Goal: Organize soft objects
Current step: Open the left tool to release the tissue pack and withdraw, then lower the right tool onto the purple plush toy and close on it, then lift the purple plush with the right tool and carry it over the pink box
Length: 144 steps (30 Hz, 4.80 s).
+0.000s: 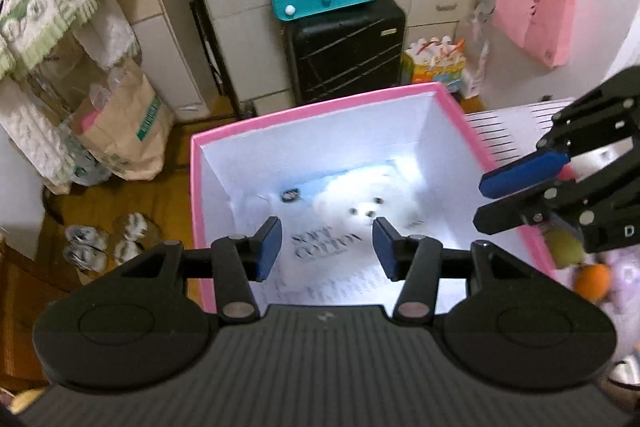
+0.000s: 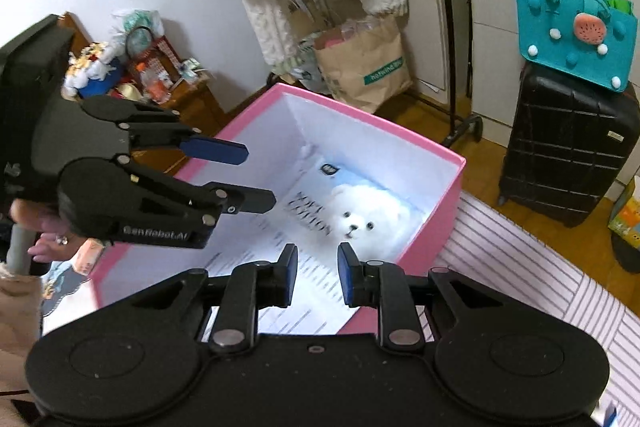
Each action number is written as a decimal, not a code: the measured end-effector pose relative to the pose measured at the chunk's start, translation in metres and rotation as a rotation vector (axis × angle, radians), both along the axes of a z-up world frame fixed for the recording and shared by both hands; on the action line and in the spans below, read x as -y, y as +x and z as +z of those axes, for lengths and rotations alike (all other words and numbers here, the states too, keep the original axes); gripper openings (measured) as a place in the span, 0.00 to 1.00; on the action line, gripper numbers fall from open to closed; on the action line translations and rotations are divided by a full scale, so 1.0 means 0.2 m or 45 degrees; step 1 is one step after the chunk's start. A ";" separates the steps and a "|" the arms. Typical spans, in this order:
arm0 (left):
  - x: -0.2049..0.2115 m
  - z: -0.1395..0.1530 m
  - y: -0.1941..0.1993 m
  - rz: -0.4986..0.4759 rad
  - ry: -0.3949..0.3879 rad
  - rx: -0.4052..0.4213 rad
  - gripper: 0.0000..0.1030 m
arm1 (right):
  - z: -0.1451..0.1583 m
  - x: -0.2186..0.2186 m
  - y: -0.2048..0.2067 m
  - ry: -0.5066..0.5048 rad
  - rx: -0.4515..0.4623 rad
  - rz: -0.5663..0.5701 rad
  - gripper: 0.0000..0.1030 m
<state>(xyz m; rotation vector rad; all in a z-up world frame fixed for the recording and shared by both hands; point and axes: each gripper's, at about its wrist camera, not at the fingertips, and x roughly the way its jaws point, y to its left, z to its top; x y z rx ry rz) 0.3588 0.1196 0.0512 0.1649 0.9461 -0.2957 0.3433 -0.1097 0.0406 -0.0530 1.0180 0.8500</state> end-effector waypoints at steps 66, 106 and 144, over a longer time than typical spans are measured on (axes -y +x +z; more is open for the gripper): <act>0.99 -0.30 -1.03 -0.442 -0.378 0.099 0.69 | -0.51 1.09 -1.08 -0.046 0.330 -0.236 0.66; 1.00 -0.62 -0.87 -0.319 -0.625 -0.098 0.43 | -0.66 1.11 -1.16 -0.023 0.397 -0.305 0.59; 0.83 -0.34 -1.05 -0.442 -0.484 -0.029 0.26 | -0.33 0.80 -1.25 -0.159 0.415 -0.221 0.41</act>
